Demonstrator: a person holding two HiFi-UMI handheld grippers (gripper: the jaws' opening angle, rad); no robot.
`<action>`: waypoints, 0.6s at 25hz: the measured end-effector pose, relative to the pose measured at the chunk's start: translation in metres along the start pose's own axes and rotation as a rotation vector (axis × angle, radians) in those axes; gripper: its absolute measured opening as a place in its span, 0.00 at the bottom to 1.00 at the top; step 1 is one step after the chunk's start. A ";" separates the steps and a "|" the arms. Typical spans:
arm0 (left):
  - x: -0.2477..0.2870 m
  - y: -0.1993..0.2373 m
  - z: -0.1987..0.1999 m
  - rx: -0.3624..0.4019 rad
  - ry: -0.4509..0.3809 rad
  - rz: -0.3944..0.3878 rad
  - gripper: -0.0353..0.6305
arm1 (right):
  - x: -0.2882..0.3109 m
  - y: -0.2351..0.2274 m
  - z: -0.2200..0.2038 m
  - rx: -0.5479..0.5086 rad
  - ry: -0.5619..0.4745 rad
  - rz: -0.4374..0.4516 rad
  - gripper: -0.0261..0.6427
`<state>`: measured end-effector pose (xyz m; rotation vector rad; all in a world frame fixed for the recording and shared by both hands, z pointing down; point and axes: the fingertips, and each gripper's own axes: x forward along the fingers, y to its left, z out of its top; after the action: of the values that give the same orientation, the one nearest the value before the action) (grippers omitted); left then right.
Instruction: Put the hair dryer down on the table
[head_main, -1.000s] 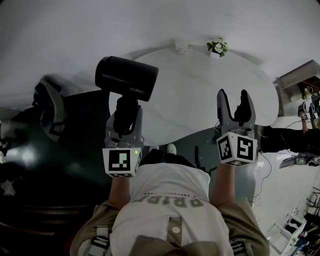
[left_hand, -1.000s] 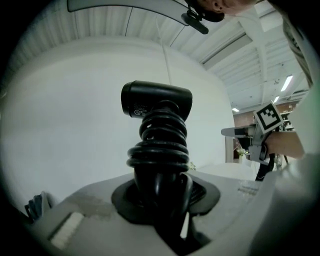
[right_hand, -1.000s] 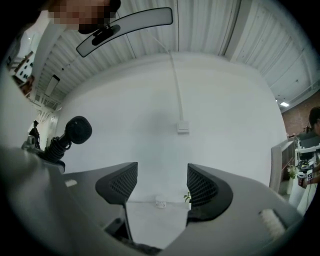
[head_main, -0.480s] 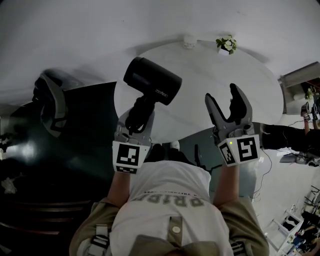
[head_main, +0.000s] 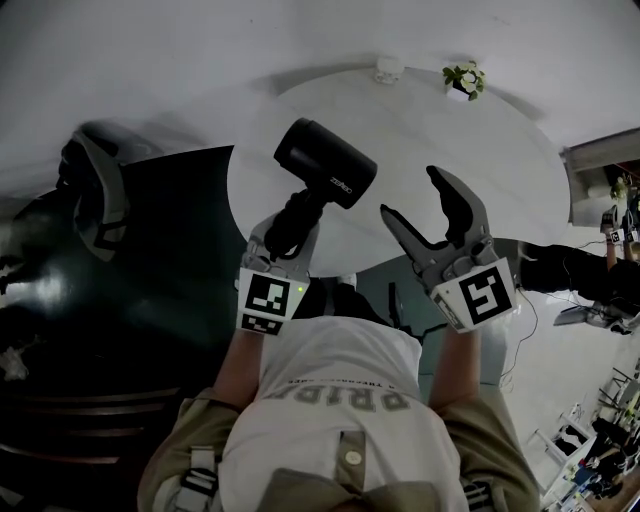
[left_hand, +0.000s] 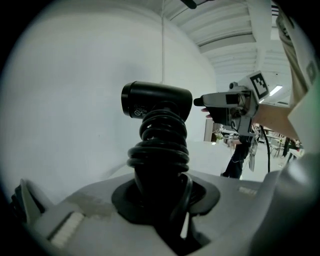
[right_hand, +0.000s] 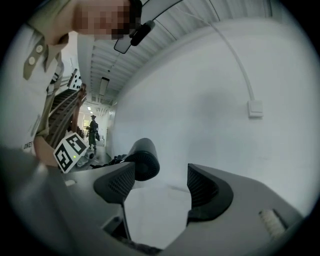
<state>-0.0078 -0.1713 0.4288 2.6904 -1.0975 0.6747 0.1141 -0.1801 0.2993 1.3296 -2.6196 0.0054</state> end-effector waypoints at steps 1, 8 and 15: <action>0.001 0.000 -0.004 -0.001 0.009 -0.004 0.25 | 0.003 0.005 -0.002 -0.001 0.014 0.025 0.54; 0.007 -0.009 -0.026 0.009 0.060 -0.029 0.25 | 0.020 0.034 -0.025 -0.094 0.135 0.144 0.60; 0.016 -0.013 -0.051 -0.002 0.109 -0.042 0.25 | 0.034 0.044 -0.047 -0.171 0.229 0.175 0.60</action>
<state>-0.0064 -0.1563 0.4821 2.6318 -1.0117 0.8016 0.0673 -0.1768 0.3555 0.9801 -2.4703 -0.0377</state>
